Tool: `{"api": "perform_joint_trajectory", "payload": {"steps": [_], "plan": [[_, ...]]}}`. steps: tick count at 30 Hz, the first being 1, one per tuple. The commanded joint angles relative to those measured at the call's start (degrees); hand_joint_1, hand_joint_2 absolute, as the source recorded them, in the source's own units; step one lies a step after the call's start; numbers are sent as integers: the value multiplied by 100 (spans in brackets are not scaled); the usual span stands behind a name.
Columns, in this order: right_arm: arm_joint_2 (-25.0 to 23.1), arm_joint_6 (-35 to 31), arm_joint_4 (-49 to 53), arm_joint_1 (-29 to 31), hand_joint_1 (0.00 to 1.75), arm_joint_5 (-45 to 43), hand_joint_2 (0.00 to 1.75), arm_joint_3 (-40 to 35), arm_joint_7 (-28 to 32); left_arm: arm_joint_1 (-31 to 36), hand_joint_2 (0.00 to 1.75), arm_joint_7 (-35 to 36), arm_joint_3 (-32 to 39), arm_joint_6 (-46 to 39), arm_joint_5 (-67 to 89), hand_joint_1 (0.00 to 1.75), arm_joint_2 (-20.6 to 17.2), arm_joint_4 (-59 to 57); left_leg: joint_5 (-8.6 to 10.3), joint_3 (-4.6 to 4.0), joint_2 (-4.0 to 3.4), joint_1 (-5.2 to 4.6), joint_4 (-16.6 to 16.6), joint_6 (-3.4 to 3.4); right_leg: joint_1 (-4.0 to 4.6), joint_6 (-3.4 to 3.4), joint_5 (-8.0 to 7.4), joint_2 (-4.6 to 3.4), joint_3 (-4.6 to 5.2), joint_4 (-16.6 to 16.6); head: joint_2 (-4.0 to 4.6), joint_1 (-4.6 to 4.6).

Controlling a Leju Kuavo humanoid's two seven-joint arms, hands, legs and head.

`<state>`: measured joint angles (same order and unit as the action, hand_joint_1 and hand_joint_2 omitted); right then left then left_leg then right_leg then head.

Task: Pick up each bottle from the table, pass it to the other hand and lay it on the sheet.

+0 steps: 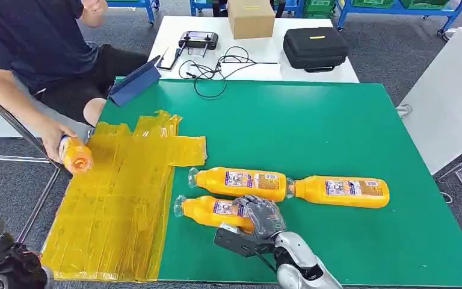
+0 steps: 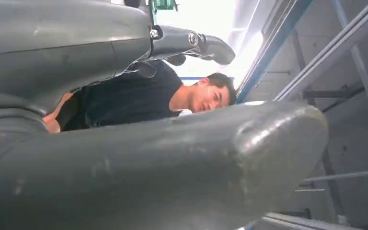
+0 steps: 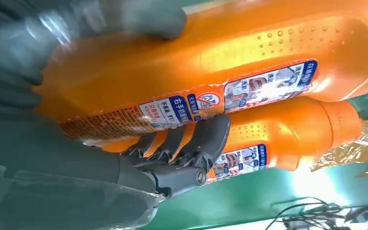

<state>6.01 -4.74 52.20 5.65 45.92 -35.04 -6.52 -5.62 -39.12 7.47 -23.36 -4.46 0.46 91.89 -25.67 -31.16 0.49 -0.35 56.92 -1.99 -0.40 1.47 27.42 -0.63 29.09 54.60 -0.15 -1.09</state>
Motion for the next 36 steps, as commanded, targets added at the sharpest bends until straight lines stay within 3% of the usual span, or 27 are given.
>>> {"api": "perform_joint_trajectory", "payload": {"steps": [1, 18, 19, 20, 33, 36], "plan": [[-215, 535, 99, -464, 0, 372, 175, 390, -462, 363, 0, 76, -67, 8, -5, 0, -12, -362, 5, -8, 24, 5, -12, 13, 5, -3, 2, 32, -4, -15, 0, -2], [-496, 951, -534, -359, 0, 1198, 175, 636, -876, 366, 0, 16, -21, -3, -121, 0, 11, -376, 5, -6, 16, 6, -12, 14, 5, -4, 0, 23, -5, -17, 0, 0], [-519, 973, -555, -376, 147, 1204, 175, 687, -864, 417, 0, 15, -44, 19, -115, 0, 15, -467, 5, 0, 16, 5, -11, 11, 4, -3, 1, 23, -11, -15, 0, 0], [-521, 992, -543, -399, 173, 1215, 175, 715, -857, 463, 0, 13, -63, 52, -106, 0, 21, -524, 3, 2, 17, 3, -8, 9, 2, -2, 3, 22, -12, -13, 0, 0], [-514, 1057, 242, -661, 175, 1023, 175, 1081, -722, 831, 0, 19, -99, 146, -84, 0, -8, -849, 5, 3, 29, 3, -8, 9, 2, -2, 5, 33, -18, -16, 0, 0], [-588, 928, 929, -876, 175, 530, 175, 1439, -260, 764, 0, 447, -95, 381, -181, 0, -73, -856, 2, 2, 24, 1, -8, 9, 1, -2, 6, 27, -17, -14, 0, 0]]}}
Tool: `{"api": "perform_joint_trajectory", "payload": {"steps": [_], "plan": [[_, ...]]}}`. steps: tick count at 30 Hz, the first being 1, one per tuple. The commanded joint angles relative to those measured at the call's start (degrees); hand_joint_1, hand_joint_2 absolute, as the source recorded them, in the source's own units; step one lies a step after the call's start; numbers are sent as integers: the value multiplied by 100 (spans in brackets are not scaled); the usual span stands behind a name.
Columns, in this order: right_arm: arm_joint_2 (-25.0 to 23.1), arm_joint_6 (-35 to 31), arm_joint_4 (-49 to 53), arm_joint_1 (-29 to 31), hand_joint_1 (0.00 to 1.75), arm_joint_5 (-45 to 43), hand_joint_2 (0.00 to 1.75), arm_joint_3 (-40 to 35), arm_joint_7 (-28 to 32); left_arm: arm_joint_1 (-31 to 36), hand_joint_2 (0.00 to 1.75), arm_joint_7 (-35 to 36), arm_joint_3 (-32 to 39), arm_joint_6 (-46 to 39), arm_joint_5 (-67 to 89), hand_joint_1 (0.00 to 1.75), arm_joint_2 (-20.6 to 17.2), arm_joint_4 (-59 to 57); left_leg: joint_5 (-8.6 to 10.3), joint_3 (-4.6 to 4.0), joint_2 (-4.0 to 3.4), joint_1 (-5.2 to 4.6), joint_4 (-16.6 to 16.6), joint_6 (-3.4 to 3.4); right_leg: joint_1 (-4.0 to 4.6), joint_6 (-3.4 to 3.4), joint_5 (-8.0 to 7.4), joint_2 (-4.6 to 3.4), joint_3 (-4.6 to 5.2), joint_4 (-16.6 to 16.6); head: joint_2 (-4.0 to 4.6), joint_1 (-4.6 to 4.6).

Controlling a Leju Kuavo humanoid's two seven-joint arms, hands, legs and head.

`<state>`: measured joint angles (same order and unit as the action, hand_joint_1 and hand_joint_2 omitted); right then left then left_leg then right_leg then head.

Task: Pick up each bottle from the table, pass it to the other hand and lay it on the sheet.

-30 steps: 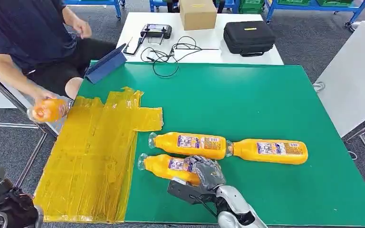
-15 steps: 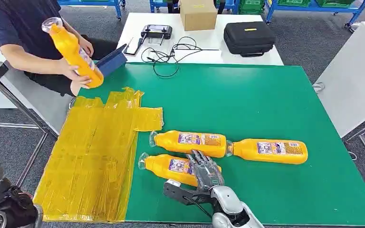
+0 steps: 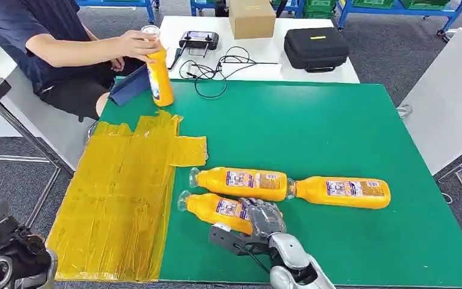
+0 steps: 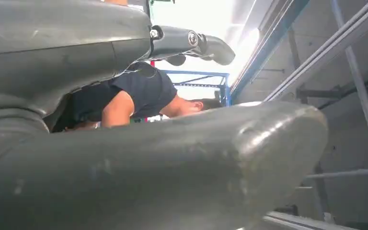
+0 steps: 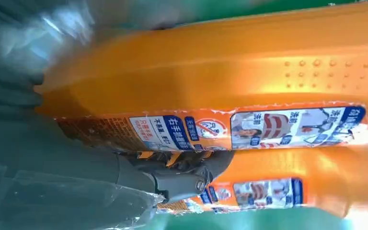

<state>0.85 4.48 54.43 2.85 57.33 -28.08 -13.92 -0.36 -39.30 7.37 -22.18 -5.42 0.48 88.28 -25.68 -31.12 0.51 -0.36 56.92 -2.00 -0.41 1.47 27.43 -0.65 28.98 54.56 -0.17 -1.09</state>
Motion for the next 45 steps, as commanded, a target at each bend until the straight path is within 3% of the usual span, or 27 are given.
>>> {"api": "perform_joint_trajectory", "payload": {"steps": [1, 3, 4, 5, 9, 12, 15, 19, 23, 41, 45], "plan": [[-107, -8, 1082, -679, 175, -821, 175, 878, 634, 193, 0, 662, -49, 513, -258, 0, -107, -512, 3, -11, 25, 5, -9, 13, 4, -4, 5, 33, -2, -13, 0, 0], [-99, 138, 1607, -804, 175, -1321, 175, 1020, 967, 106, 0, 792, 44, 992, -651, 0, -134, -571, 0, -11, 12, -1, -3, 8, -1, -2, 6, 17, 4, -2, 2, 0], [-70, 275, 1866, -868, 175, -1886, 175, 1071, 1417, 68, 175, 881, 77, 1333, -936, 0, -131, -651, 0, -15, 16, 1, -6, 12, 1, -3, 7, 22, 6, -5, 2, 0], [-31, 405, 1942, -887, 175, -2286, 175, 1110, 1667, 88, 175, 999, 50, 1442, -998, 0, -167, -774, 0, -22, 8, 0, -6, 11, 0, -2, 5, 13, 11, -3, 2, 2], [49, 438, 1914, -863, 175, -2376, 175, 1083, 1694, 146, 175, 971, 35, 1464, -1003, 0, -157, -939, 0, -51, -2, 2, -12, 11, 2, 3, -1, 5, -16, -8, 2, -2], [368, 1063, 1917, -803, 175, -4076, 175, 1162, 2753, 406, 175, 1556, -250, 2562, -1833, 0, -255, -1500, 6, -67, 11, 1, -7, 5, 0, 7, -3, 18, -4, -4, 2, -2], [365, 1097, 2052, -468, 175, -4568, 175, 1401, 3061, 223, 175, 1702, -477, 3270, -2335, 0, -199, -1445, 10, -70, 11, -2, -10, 5, -3, 8, -4, 20, 4, -10, 0, 0], [6, 750, 1572, 436, 175, -4142, 175, 1214, 2851, -161, 175, 2199, -947, 3893, -3008, 0, 31, -984, 5, -94, -27, -4, 0, 0, -5, 10, -12, -21, 30, 5, 2, 0], [-230, 221, 449, 1375, 175, -4010, 175, 935, 2725, -313, 175, 2141, -1219, 3814, -3202, 0, 74, -776, 5, -85, -39, -4, -4, 5, -4, 7, -16, -31, 24, 1, 2, -2], [-231, 96, 416, 1372, 175, -3997, 175, 903, 2768, -263, 175, 2140, -1224, 3802, -3209, 0, 66, -812, 8, -92, -9, 4, -4, 2, 4, 8, -7, -1, 18, -3, 2, 0], [-774, -648, -683, 2320, 175, -3623, 175, 768, 2579, 136, 175, 2283, -1528, 3791, -3385, 0, 355, -1328, 12, -107, -16, -3, 2, -4, -3, 9, -11, -13, 37, 8, 2, 0]]}}
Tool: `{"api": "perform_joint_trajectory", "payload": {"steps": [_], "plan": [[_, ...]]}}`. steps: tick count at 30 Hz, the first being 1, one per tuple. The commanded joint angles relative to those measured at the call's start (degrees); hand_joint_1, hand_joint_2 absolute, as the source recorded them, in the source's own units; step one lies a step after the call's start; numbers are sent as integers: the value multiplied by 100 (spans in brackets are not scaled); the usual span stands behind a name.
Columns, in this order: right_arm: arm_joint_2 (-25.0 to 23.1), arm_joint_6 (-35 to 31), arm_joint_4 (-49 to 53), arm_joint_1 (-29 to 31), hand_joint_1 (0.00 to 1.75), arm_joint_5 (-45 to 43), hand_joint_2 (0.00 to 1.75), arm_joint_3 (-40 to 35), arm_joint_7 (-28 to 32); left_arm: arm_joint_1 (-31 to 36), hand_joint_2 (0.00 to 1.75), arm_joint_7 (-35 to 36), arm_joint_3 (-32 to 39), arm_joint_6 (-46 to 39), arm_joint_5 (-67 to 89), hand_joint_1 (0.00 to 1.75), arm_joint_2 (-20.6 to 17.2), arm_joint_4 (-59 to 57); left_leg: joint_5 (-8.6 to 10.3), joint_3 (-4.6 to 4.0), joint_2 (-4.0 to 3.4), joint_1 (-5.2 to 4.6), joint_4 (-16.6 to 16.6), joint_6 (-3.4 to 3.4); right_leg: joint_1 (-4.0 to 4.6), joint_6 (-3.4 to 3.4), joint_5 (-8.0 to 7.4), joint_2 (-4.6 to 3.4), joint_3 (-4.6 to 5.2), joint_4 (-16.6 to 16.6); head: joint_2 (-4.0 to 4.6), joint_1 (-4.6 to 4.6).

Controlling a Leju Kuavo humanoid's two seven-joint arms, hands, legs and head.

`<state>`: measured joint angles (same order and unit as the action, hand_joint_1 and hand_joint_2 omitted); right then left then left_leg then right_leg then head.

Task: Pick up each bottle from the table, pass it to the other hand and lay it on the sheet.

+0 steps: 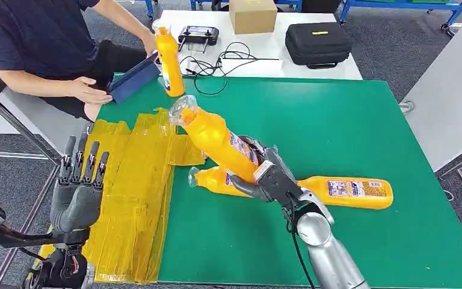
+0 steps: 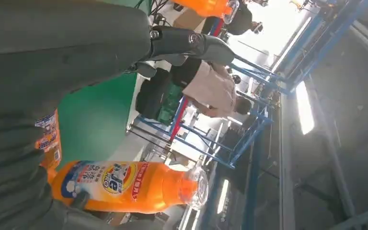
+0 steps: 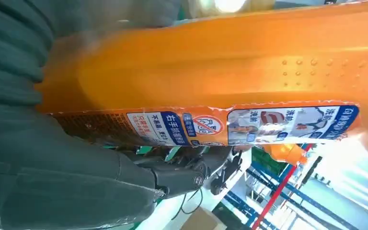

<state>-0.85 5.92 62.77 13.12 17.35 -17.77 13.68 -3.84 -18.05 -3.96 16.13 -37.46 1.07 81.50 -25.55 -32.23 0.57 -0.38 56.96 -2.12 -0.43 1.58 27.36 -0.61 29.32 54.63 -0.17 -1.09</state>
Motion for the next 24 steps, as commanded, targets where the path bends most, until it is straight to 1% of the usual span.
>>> {"api": "perform_joint_trajectory", "payload": {"steps": [1, 2, 4, 5, 6, 7, 9, 10, 11, 12, 13, 15, 16, 17, 18, 21, 24], "plan": [[-772, -1097, -1664, 1487, 175, 472, 175, -254, -332, 708, 175, 111, -497, -120, -99, 0, 357, -824, 1, 9, -30, 0, -5, 13, 0, -4, -7, -21, 0, -1, 2, -2], [-910, -1384, -1774, 1663, 175, 660, 175, -327, -527, 901, 175, 106, -521, -289, -41, 0, 439, -955, 4, -2, -24, -2, 0, 9, -2, -3, -7, -17, 11, 5, 2, -2], [-1133, -1508, -1828, 1786, 175, 808, 175, -458, -686, 1124, 175, 223, -517, -348, -134, 0, 534, -1169, 9, -5, -13, 0, 1, 10, 0, -3, -7, -5, 14, 4, 2, 0], [-1256, -1511, -1830, 1793, 175, 846, 175, -524, -725, 1183, 175, 232, -511, -358, -141, 0, 548, -1212, 11, 1, -13, 3, 0, 16, 3, -6, -7, -2, 8, 3, 2, 2], [-1363, -1576, -1831, 1798, 175, 992, 175, -673, -814, 1258, 175, 143, -440, -438, -98, 0, 573, -1308, 12, -1, -9, 0, 0, 7, 0, 2, -9, -3, 11, 4, 2, 0], [-1515, -1632, -1816, 1795, 175, 1113, 175, -835, -860, 1323, 175, 86, -315, -584, -66, 0, 603, -1391, 13, 4, -19, 4, -1, 19, 4, -2, -9, -10, 7, 5, 2, 0], [-1665, -1617, -1806, 1821, 175, 1180, 175, -1026, -903, 1382, 175, 81, -133, -630, -88, 0, 627, -1470, 11, 11, -24, 3, -6, 19, 3, -1, -8, -15, 4, 5, 2, 0], [-1840, -1527, -1827, 1919, 175, 1223, 175, -1230, -921, 1389, 175, 47, 25, -657, -159, 0, 636, -1449, 7, 13, -28, 6, -3, 22, 6, -2, -7, -17, 1, 6, 2, 0], [-1915, -1562, -1845, 2039, 175, 1175, 175, -1508, -1117, 1350, 175, 77, 171, -644, -172, 0, 666, -1328, 8, 5, -34, 5, -1, 16, 4, 1, -9, -24, 12, 11, 2, 0], [-1915, -1668, -1817, 2199, 175, 853, 175, -2016, -1389, 1269, 175, 166, 331, -631, -132, 0, 725, -1092, 4, 8, -41, 7, 1, 21, 6, -2, -6, -28, 10, 14, 2, 0], [-1915, -1715, -1842, 2320, 175, 577, 175, -2337, -1506, 1222, 175, 248, 417, -646, -53, 0, 786, -910, -2, 12, -60, 10, 4, 26, 9, -4, -4, -44, 13, 20, 2, 0], [-1915, -1817, -1840, 2452, 175, 404, 175, -2768, -1658, 1149, 175, 386, 514, -704, 3, 0, 891, -651, 0, -2, -49, 12, 9, 20, 9, 0, -4, -35, 24, 24, 2, -2], [-1915, -1818, -1851, 2563, 175, 112, 175, -3094, -1734, 1130, 175, 460, 587, -748, 50, 0, 968, -532, 6, -13, -37, 11, 6, 14, 7, 3, -7, -24, 35, 25, 0, -2], [-1915, -1841, -1829, 2597, 175, 48, 175, -3214, -1765, 1131, 175, 466, 616, -768, 61, 0, 992, -503, 1, -14, -40, 13, 10, 18, 8, 2, -2, -24, 35, 30, 2, 0], [-1915, -1917, -1821, 2707, 175, -238, 175, -3560, -1879, 1136, 175, 496, 698, -820, 117, 0, 1052, -447, 9, -24, -26, 12, 6, 16, 8, 3, -4, -16, 44, 27, 2, 0], [-1915, -1978, -1736, 2848, 175, -701, 175, -4199, -2003, 1125, 175, 400, 884, -1034, 481, 0, 1152, -296, 5, -20, -34, 13, 5, 20, 10, 3, -3, -22, 39, 24, 2, 0], [-1915, -1963, -1622, 2823, 175, -846, 175, -4671, -1973, 973, 175, 277, 1147, -1204, 824, 0, 1237, -49, 12, -29, -20, 10, 1, 16, 7, 4, -5, -13, 44, 22, 2, 2]]}}
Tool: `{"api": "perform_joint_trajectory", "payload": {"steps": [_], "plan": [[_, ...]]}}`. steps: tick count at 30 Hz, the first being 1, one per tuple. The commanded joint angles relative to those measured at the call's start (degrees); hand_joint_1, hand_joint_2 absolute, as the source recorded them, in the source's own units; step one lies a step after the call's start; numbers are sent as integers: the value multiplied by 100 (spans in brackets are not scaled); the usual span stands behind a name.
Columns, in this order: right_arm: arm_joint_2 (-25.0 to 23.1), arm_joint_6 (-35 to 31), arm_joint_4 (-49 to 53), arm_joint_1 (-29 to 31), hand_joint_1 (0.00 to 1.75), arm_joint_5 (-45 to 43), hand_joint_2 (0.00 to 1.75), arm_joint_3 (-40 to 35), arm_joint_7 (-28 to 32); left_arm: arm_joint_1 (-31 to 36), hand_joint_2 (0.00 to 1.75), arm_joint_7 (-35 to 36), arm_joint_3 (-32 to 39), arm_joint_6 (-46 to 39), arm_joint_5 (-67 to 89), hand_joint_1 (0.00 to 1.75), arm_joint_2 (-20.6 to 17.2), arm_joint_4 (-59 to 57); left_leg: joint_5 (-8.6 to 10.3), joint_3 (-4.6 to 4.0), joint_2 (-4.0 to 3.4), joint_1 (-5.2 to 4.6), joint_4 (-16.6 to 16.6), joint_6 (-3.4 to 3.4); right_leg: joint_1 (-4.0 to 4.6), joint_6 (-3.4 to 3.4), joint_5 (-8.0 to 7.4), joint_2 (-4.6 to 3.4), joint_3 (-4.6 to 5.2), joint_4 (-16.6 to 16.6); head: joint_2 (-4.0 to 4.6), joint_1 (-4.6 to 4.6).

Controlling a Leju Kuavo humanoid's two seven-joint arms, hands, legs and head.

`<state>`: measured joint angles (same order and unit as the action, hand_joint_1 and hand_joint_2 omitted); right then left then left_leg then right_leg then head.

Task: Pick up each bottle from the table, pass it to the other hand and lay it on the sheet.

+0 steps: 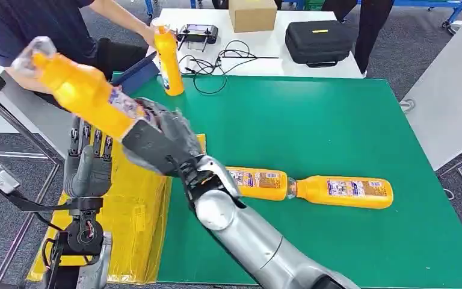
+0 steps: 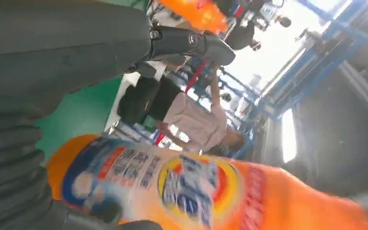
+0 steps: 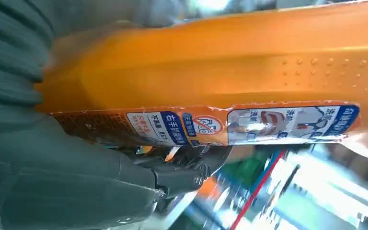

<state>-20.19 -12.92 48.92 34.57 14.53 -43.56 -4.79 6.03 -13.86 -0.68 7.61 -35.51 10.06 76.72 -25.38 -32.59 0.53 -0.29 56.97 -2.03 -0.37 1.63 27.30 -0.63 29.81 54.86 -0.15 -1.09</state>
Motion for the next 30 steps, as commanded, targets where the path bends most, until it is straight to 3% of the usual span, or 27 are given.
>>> {"api": "perform_joint_trajectory", "payload": {"steps": [1, 6, 14, 18, 20, 25, 30], "plan": [[19, -57, -178, 643, 175, -558, 175, -2206, -114, -65, 175, -167, 923, -379, 694, 0, 372, 514, -9, 15, -20, 6, 0, 10, 5, -2, 2, -13, -14, -5, 0, 0], [19, 87, -26, 515, 175, -599, 175, -2619, -246, -216, 175, -81, 1310, -167, 981, 0, 551, 850, -13, 28, -24, 6, -6, 15, 6, -5, 7, -11, -28, -13, 0, 0], [19, 57, -700, 432, 175, -559, 175, -2358, -227, -343, 175, -83, 917, 9, 1384, 0, 563, 1008, -2, 14, 6, 2, -4, 8, 1, -2, 4, 12, -16, -13, 0, 0], [19, -258, -1303, 427, 175, -255, 175, -1653, -8, -594, 175, -17, 469, 89, 1498, 0, 545, 1323, 0, 17, 16, 3, -7, 7, 2, 0, 4, 22, -22, -17, 0, 2], [23, -534, -1298, 394, 175, 63, 175, -821, 326, -731, 175, -31, 320, 21, 1502, 0, 494, 1441, -1, 19, 15, 1, -6, 8, 1, -1, 6, 25, -24, -16, 0, 2], [346, -661, 159, -67, 175, 931, 175, 1038, 689, -902, 175, -153, 391, -49, 1429, 0, 406, 1369, 1, 23, 41, 1, -4, 9, 0, 1, 9, 48, -34, -21, 0, 0], [530, -581, 557, -232, 175, 899, 175, 1589, 1004, -869, 175, -226, 418, 0, 1400, 0, 380, 1201, 1, 9, 35, -5, -1, 8, -4, 0, 3, 44, -21, -15, 0, 0]]}}
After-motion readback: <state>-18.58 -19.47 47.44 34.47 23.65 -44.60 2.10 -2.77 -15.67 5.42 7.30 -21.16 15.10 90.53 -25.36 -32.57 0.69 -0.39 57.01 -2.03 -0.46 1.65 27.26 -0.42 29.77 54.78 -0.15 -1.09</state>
